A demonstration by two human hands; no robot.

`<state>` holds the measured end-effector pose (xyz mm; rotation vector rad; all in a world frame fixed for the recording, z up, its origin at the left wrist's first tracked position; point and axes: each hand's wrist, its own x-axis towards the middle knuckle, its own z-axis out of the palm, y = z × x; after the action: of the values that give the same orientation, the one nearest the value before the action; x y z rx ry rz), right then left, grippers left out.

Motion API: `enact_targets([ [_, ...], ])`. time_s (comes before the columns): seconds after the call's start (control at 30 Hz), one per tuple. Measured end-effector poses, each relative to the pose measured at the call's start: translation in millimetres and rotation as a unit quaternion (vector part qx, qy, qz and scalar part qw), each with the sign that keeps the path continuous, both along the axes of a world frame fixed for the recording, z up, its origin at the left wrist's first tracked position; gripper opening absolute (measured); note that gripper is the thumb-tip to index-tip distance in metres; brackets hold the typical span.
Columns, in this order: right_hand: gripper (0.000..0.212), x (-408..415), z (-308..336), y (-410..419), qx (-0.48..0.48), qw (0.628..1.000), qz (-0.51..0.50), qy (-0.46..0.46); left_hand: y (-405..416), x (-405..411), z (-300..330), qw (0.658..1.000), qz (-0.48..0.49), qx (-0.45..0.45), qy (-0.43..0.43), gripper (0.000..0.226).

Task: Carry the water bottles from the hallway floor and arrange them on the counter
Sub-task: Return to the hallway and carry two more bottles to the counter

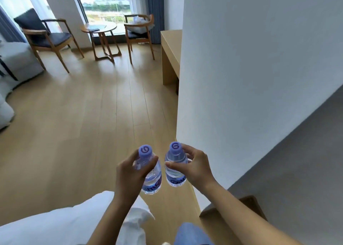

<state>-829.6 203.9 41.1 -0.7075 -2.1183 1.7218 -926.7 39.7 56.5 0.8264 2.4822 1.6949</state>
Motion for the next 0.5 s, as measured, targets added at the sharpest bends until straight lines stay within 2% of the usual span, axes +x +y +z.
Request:
enact_targets([
  [0.37,0.048,-249.8,-11.3,110.1,0.019,1.000,-0.008,0.010,117.2,-251.7,-19.2,0.999,-0.001,0.005,-0.054,0.015],
  [0.5,0.047,-341.2,-2.0,156.1,0.014,1.000,-0.006,0.018,165.1,-341.9,-8.1,0.998,-0.008,0.011,-0.058,0.012],
])
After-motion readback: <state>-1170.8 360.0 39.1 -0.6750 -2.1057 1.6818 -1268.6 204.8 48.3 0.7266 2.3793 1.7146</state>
